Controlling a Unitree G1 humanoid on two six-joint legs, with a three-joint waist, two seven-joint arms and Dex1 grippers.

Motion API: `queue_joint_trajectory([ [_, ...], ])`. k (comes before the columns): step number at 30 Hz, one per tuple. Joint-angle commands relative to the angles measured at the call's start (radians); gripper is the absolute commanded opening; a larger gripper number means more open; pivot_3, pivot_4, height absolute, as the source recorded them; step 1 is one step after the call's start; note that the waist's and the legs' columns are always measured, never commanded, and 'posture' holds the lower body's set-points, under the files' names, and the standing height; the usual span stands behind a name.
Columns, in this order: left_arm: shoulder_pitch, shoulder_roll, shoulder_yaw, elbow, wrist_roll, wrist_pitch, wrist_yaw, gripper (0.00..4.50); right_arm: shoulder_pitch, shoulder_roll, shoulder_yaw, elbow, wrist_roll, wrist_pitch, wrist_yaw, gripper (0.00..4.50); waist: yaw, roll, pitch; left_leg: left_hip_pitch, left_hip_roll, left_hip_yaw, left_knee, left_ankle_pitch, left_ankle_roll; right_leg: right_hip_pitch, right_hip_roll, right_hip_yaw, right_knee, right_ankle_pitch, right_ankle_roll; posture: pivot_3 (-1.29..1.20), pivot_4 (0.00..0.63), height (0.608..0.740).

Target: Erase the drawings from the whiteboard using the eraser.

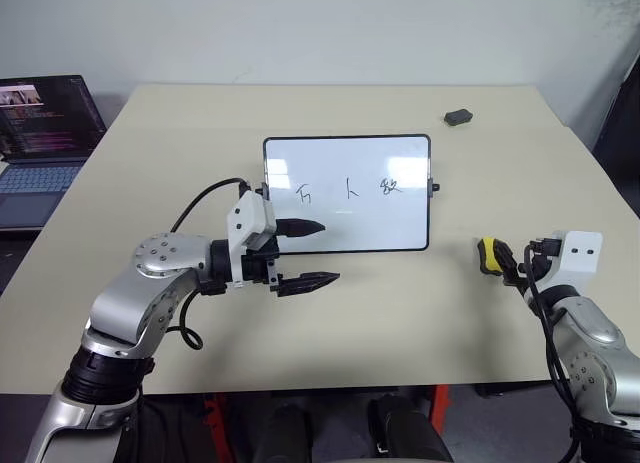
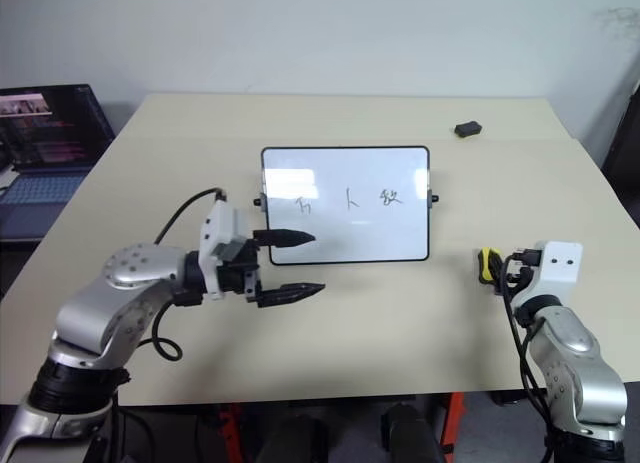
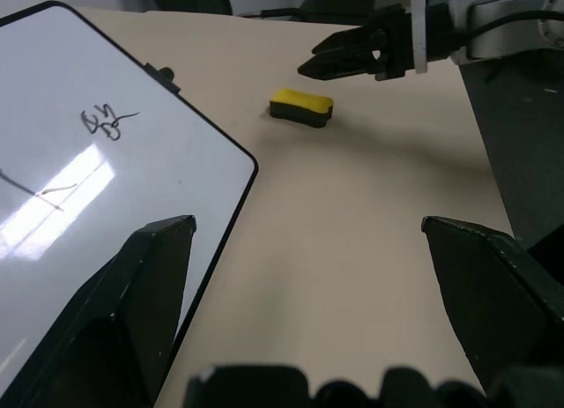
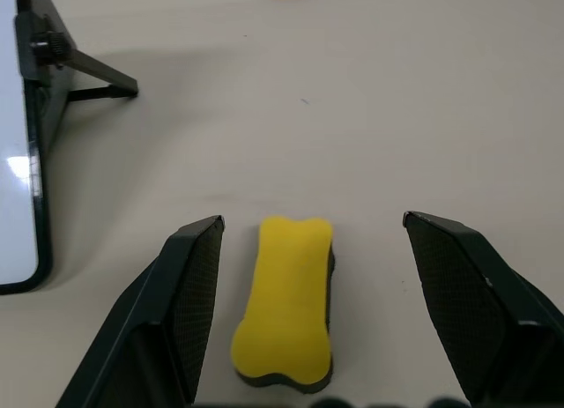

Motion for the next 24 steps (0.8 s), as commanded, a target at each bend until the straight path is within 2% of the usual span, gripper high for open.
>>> queue_joint_trajectory([
  [1,-0.012,-0.013,-0.006,-0.012,0.009,-0.021,-0.01,4.5,-0.042,0.019,-0.007,-0.005,-0.006,0.011,-0.014,3.53,-0.001,0.0,0.0,0.0,0.0,0.0,0.0,0.0,0.0,0.0,0.0,0.0,0.0,0.0,0.0,0.0,0.15,0.74],
  [7,-0.011,-0.027,-0.023,-0.012,0.023,-0.026,-0.014,4.5,-0.094,0.063,-0.001,0.045,-0.029,0.018,-0.037,3.53,0.001,0.0,0.0,0.0,0.0,0.0,0.0,0.0,0.0,0.0,0.0,0.0,0.001,0.0,0.0,0.0,0.15,0.74],
  [11,-0.015,-0.031,-0.022,-0.004,0.032,-0.03,-0.014,4.5,-0.103,0.064,0.013,0.059,-0.046,0.031,-0.031,4.42,0.001,0.0,0.0,0.0,0.0,0.0,0.0,0.0,0.0,0.0,0.0,0.0,0.001,0.0,-0.001,0.0,0.15,0.74],
  [12,-0.016,-0.033,-0.022,-0.002,0.035,-0.033,-0.014,4.5,-0.104,0.061,0.026,0.064,-0.057,0.033,-0.028,4.47,0.001,0.0,0.0,0.0,0.0,0.0,0.0,0.0,0.0,0.0,0.0,0.0,0.001,0.0,-0.001,0.0,0.15,0.74],
  [24,-0.009,-0.043,-0.025,0.002,0.05,-0.038,-0.012,4.5,-0.16,0.081,0.076,0.173,-0.161,-0.026,-0.025,4.47,0.001,0.0,0.0,0.0,0.0,-0.001,0.001,0.0,0.0,0.0,0.0,0.0,0.002,0.002,-0.003,0.0,0.15,0.74],
])
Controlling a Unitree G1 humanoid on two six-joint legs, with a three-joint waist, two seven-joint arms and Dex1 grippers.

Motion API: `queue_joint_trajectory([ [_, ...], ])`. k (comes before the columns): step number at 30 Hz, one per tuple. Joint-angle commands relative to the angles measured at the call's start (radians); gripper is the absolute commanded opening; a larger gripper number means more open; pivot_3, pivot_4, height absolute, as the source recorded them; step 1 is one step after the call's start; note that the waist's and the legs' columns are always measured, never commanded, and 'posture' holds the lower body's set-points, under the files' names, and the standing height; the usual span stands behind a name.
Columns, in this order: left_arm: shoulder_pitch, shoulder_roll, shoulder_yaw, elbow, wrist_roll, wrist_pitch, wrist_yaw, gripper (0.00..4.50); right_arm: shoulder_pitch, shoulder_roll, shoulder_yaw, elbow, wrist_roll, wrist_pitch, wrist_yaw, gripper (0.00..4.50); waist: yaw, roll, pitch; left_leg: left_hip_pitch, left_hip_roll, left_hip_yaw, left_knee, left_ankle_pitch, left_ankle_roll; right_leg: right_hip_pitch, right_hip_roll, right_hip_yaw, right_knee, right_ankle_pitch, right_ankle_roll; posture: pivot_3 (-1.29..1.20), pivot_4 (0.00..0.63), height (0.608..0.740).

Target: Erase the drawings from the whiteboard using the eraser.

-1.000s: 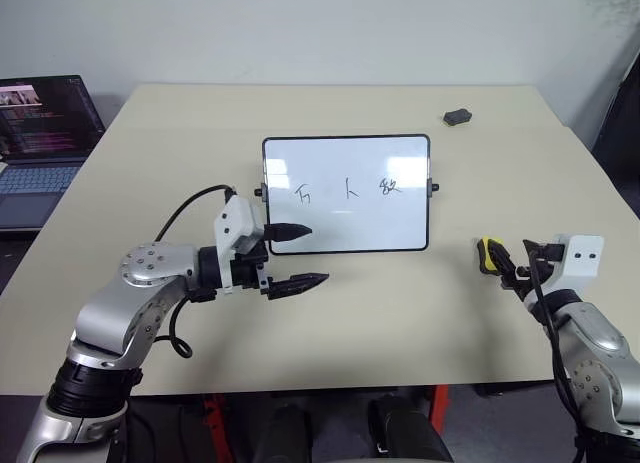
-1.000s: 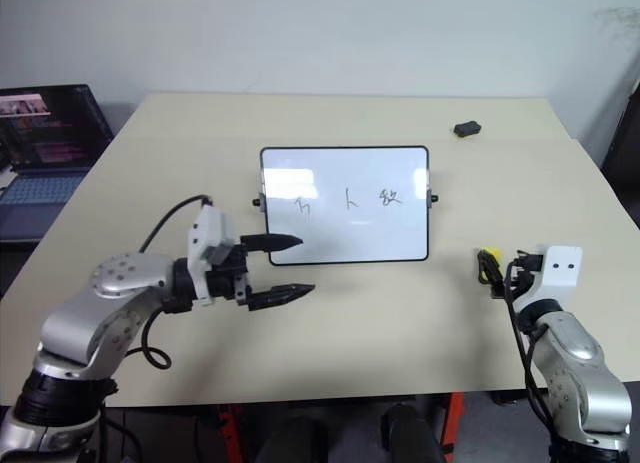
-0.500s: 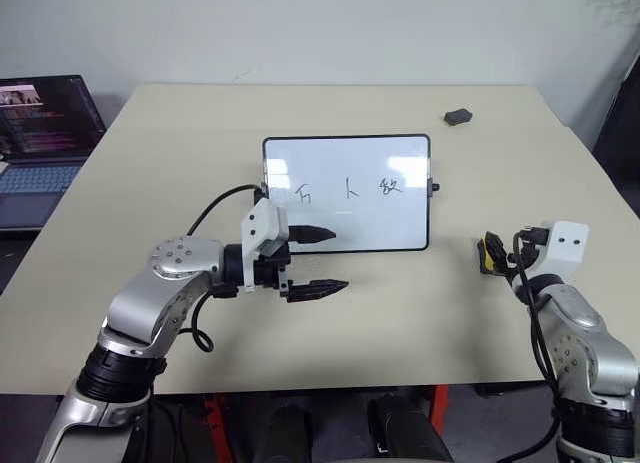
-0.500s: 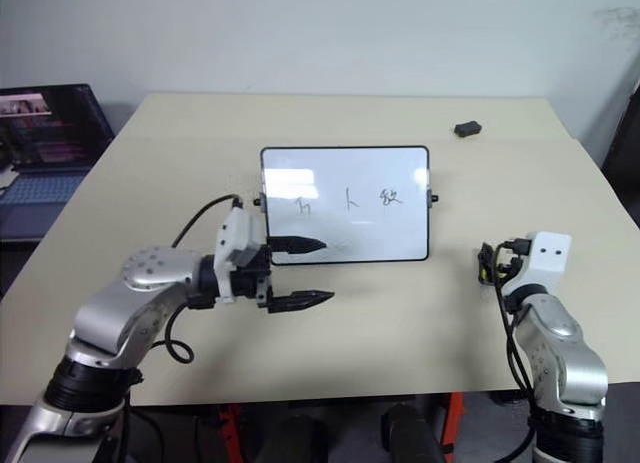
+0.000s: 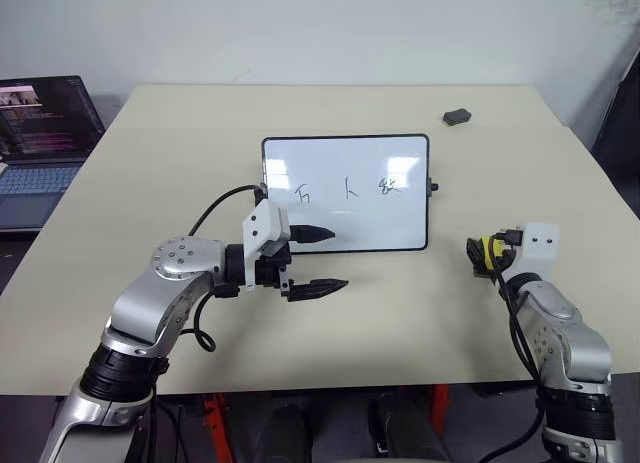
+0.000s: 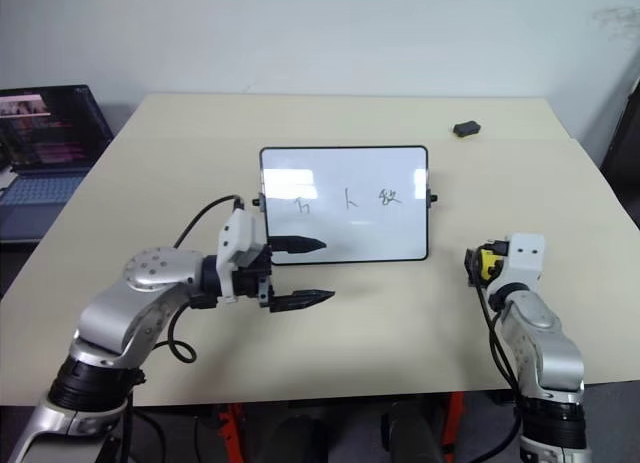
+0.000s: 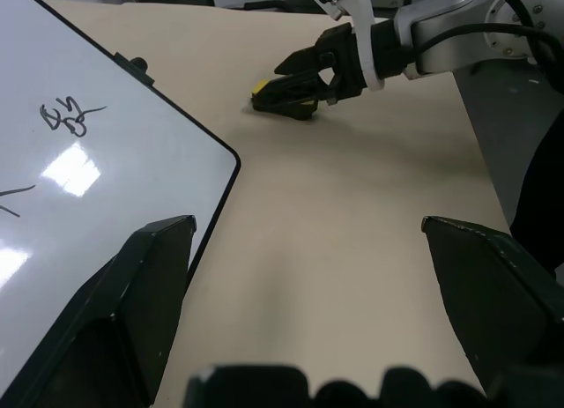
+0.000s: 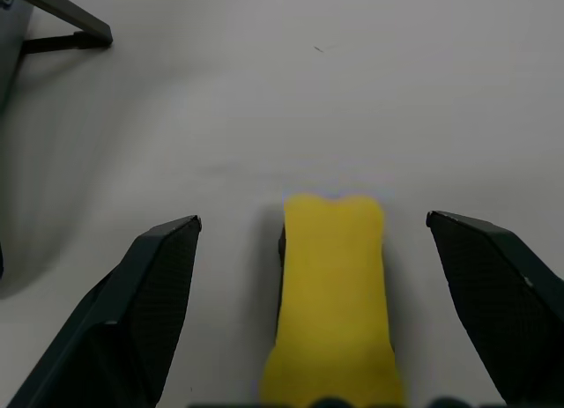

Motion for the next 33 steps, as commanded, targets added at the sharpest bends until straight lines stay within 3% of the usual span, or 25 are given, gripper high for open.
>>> queue_joint_trajectory([
  [1,-0.008,-0.005,0.008,-0.019,0.001,-0.017,-0.005,4.5,-0.028,0.002,-0.006,0.016,-0.028,-0.036,-0.002,4.47,0.0,0.0,0.0,0.0,0.0,0.0,0.0,0.0,0.0,0.0,0.0,0.0,0.0,0.001,-0.002,0.0,0.15,0.74],
  [28,-0.006,0.013,0.024,-0.016,0.002,-0.01,-0.002,4.5,-0.073,0.052,-0.047,0.114,-0.046,-0.064,-0.006,4.47,0.0,0.0,0.0,0.0,0.0,0.0,0.0,0.0,0.0,0.0,0.0,0.0,0.001,0.001,-0.002,0.0,0.15,0.74],
  [33,-0.004,0.024,0.028,-0.019,0.001,-0.008,-0.004,4.5,-0.075,0.06,-0.048,0.121,-0.045,-0.074,-0.006,2.8,0.0,0.0,0.0,0.0,0.0,0.0,0.0,0.0,0.0,0.0,0.0,0.0,0.001,0.001,-0.002,0.0,0.15,0.74],
])
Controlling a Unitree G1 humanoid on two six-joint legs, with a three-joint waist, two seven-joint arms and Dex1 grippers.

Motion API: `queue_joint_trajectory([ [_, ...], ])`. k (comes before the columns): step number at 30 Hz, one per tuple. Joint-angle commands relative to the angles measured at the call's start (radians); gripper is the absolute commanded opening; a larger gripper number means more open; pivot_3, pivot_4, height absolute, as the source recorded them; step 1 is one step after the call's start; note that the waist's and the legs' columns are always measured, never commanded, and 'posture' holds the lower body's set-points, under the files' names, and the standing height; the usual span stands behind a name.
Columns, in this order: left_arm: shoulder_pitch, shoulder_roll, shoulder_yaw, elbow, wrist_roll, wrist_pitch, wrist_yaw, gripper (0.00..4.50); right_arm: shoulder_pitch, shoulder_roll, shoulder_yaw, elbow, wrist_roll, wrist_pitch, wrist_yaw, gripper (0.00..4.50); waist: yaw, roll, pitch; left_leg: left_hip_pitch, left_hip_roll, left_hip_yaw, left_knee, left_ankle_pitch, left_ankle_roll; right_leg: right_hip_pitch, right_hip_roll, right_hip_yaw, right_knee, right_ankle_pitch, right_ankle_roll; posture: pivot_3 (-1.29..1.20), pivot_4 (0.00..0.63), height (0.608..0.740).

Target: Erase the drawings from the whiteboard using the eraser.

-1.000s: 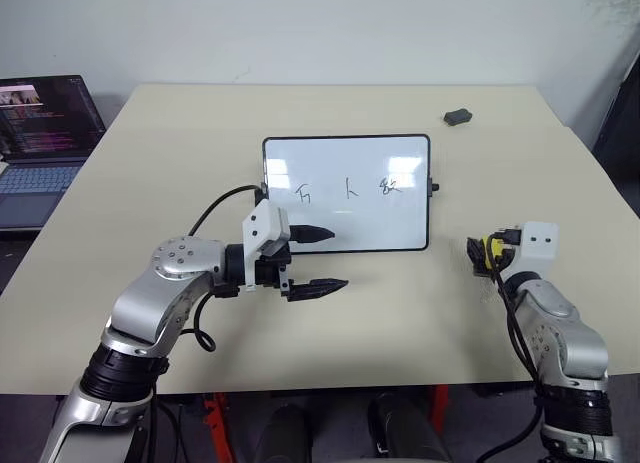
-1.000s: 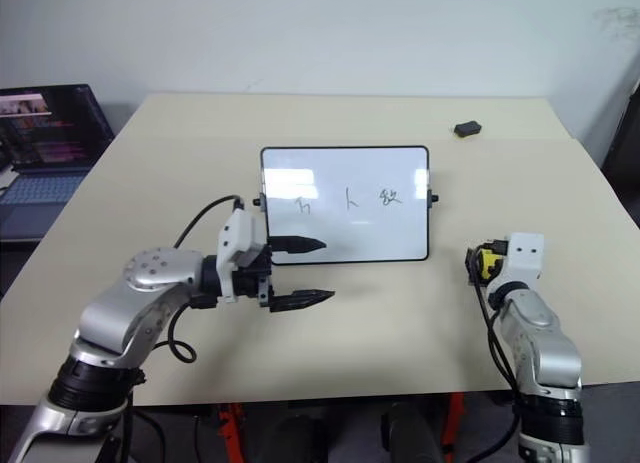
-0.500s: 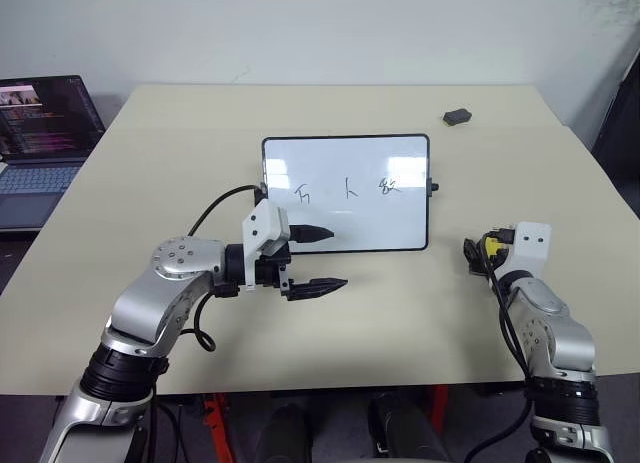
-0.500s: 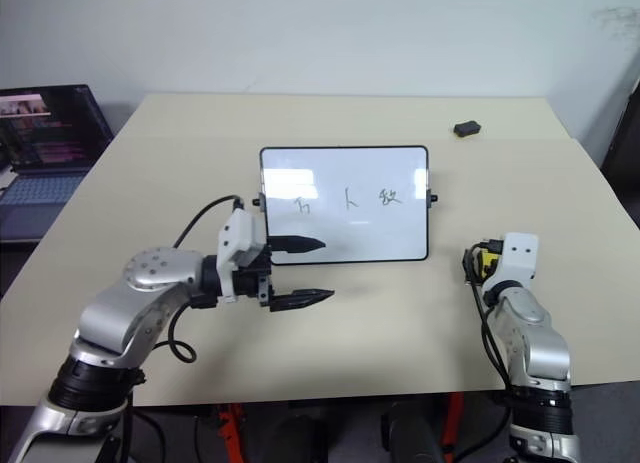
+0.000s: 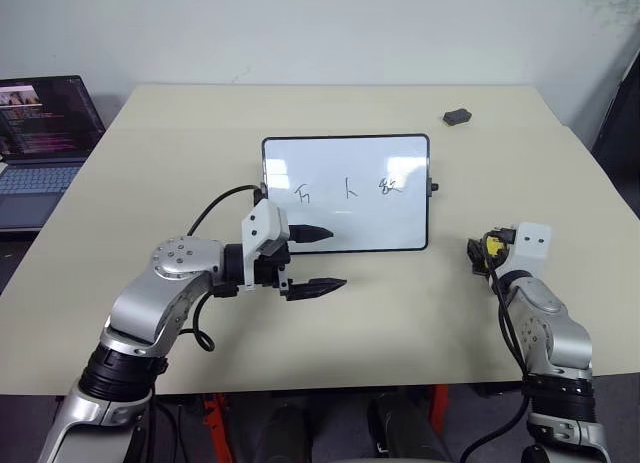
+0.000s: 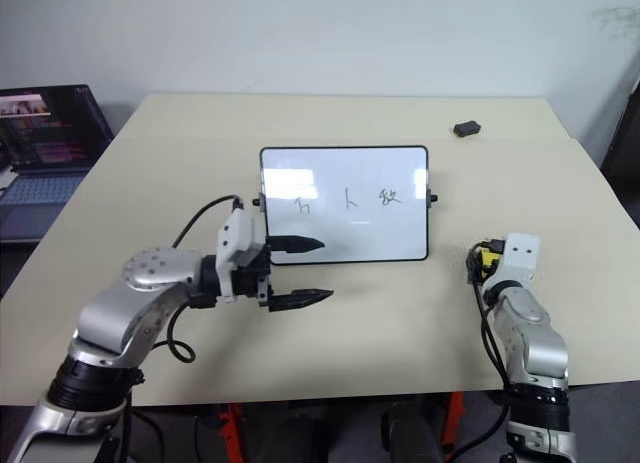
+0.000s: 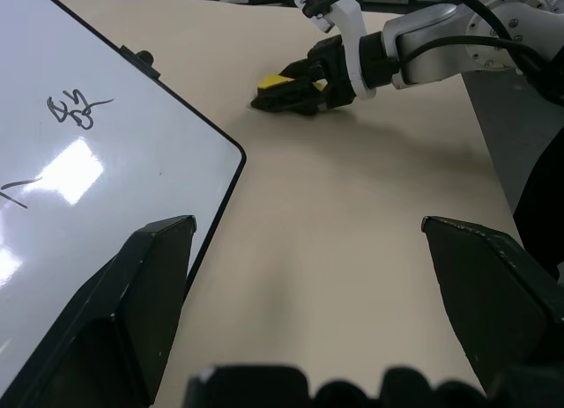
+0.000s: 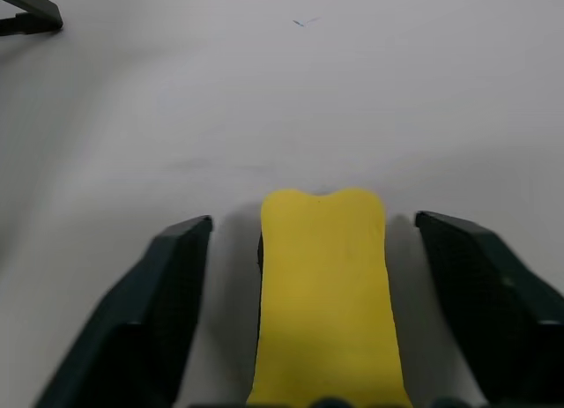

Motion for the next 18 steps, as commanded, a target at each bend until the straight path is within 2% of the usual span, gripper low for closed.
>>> queue_joint_trajectory([
  [1,-0.005,0.014,0.028,-0.024,-0.004,-0.007,-0.007,4.5,-0.013,0.005,-0.022,-0.013,0.004,-0.031,-0.001,2.47,0.0,0.0,0.0,0.0,0.0,0.0,0.0,0.0,0.0,0.0,0.0,0.0,0.0,0.0,0.0,0.0,0.15,0.74],
  [3,-0.005,0.015,0.029,-0.026,-0.006,-0.005,-0.005,4.5,-0.014,0.011,-0.026,-0.01,0.01,-0.034,0.003,1.72,0.0,0.0,0.0,0.0,0.0,0.0,0.0,0.0,0.0,0.0,0.0,0.0,0.0,0.0,0.0,0.0,0.15,0.74],
  [5,-0.002,0.016,0.03,-0.03,-0.006,-0.003,-0.001,4.5,-0.015,0.018,-0.028,-0.007,0.016,-0.032,0.006,1.32,0.0,0.0,0.0,0.0,0.0,0.0,0.0,0.0,0.0,0.0,0.0,0.0,0.0,0.0,0.0,0.0,0.15,0.74],
  [13,0.014,0.015,0.039,-0.043,-0.017,0.014,0.018,4.5,-0.005,0.021,-0.022,-0.013,0.019,-0.039,0.023,1.32,0.0,0.0,0.0,0.0,0.0,0.0,0.0,0.0,0.0,0.0,0.0,0.0,0.001,0.0,0.0,0.0,0.15,0.74],
  [18,0.035,0.01,0.066,-0.055,-0.027,0.047,0.061,4.5,0.039,-0.029,0.022,-0.097,-0.017,-0.142,0.103,1.32,0.0,0.0,0.0,0.0,0.0,0.0,0.0,0.0,0.0,0.0,0.0,0.0,0.0,0.0,0.0,0.0,0.15,0.74],
])
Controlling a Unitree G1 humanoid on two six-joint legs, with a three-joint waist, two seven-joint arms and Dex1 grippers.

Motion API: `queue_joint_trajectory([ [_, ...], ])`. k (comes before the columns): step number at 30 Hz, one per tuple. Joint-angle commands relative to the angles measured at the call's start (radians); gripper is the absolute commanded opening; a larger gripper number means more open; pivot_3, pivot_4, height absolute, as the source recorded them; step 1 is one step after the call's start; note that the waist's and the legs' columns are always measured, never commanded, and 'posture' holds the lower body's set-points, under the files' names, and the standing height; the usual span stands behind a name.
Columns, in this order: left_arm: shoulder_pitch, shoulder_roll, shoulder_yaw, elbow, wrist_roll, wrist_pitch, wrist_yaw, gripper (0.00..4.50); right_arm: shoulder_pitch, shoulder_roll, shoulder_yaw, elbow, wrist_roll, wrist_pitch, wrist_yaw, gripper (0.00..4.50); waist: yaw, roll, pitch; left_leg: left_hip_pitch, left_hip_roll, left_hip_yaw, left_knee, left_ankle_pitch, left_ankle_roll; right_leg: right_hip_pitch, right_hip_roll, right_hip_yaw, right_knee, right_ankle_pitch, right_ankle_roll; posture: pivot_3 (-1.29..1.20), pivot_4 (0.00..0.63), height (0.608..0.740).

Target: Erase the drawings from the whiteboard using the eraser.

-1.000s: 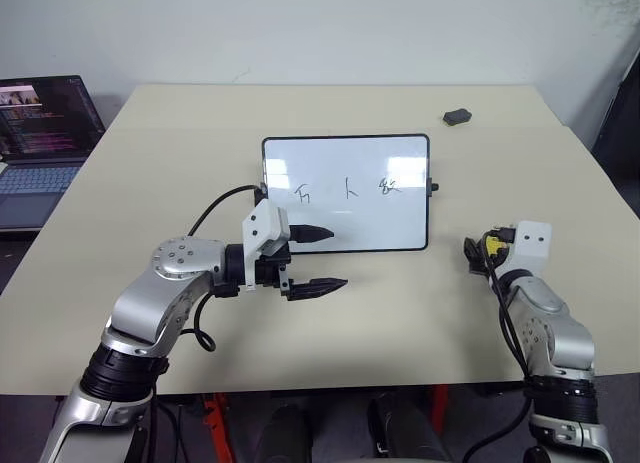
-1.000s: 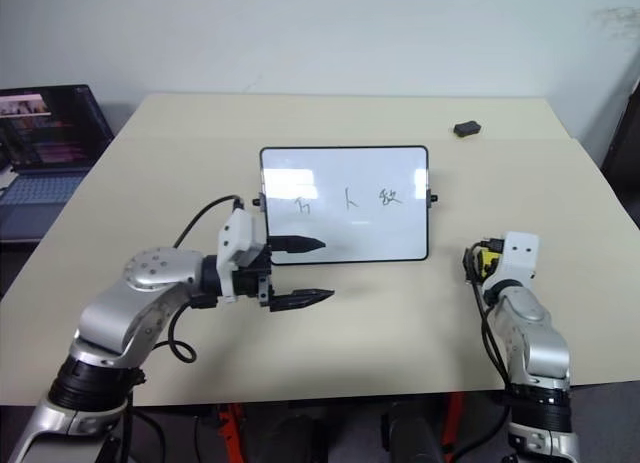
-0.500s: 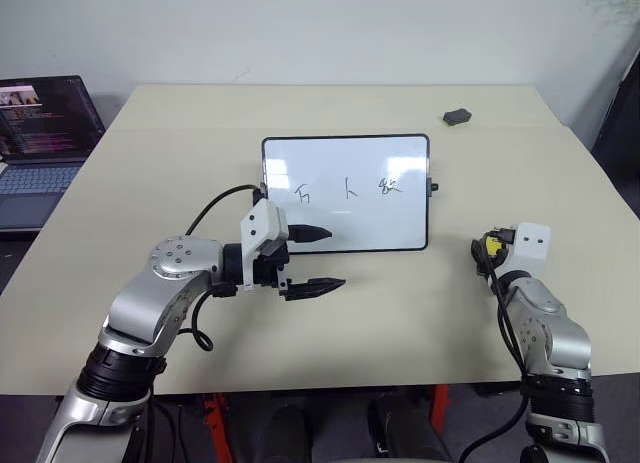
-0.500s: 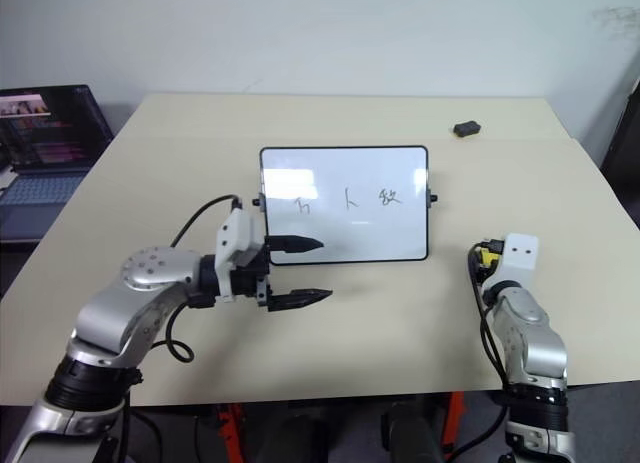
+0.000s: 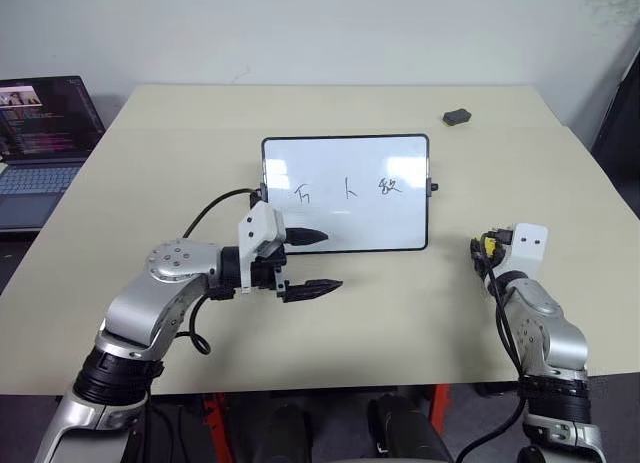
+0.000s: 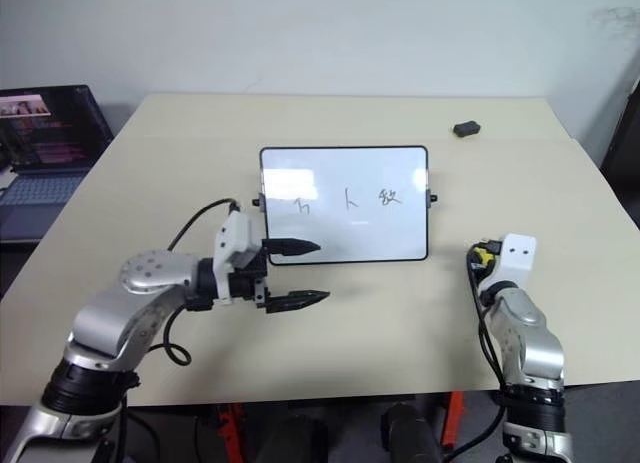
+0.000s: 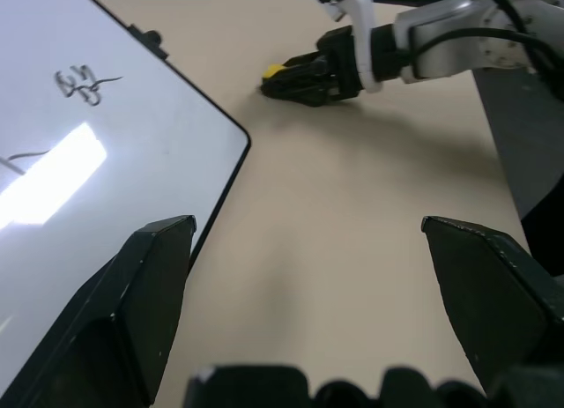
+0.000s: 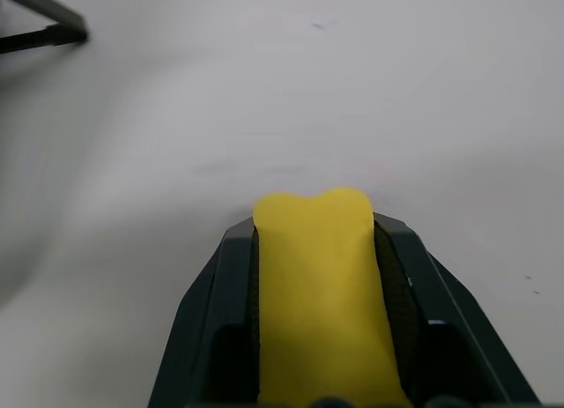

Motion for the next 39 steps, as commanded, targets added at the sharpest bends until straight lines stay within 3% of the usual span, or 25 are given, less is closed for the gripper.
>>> queue_joint_trajectory([
  [1,0.002,0.002,0.042,-0.047,-0.018,0.032,0.039,4.5,0.016,-0.037,0.016,-0.098,-0.02,-0.098,0.055,1.32,0.0,0.0,0.0,0.0,0.0,0.0,0.0,0.0,0.0,0.0,0.0,0.0,0.0,0.0,0.0,0.0,0.15,0.74],
  [8,-0.014,-0.044,0.075,-0.068,-0.023,0.135,0.19,4.5,0.045,-0.083,0.139,-0.212,-0.123,-0.263,0.125,1.32,-0.002,0.0,0.0,0.0,0.0,0.0,0.001,0.0,0.0,0.0,0.0,0.0,0.001,0.0,0.0,0.0,0.15,0.74],
  [17,0.041,-0.053,0.113,-0.109,-0.011,0.162,0.275,4.5,0.112,-0.086,0.244,-0.322,-0.097,-0.254,0.236,1.32,0.002,0.0,0.0,0.0,0.0,-0.001,0.001,0.0,0.0,0.0,-0.002,-0.001,0.001,0.0,0.0,0.0,0.15,0.74],
  [28,-0.019,-0.095,0.108,-0.084,0.034,0.162,0.389,4.5,0.108,-0.073,0.302,-0.315,-0.137,-0.285,0.261,1.32,0.002,0.0,0.0,0.0,0.0,-0.002,0.006,0.0,0.0,0.001,-0.004,-0.003,0.002,0.0,0.0,0.0,0.15,0.74],
  [39,-0.043,-0.127,0.109,-0.073,0.025,0.158,0.383,4.5,0.143,-0.069,0.304,-0.307,-0.149,-0.298,0.274,1.32,0.001,0.0,0.0,-0.001,0.0,-0.002,0.01,0.0,0.0,0.002,-0.004,-0.003,0.004,0.0,0.0,0.0,0.15,0.74],
])
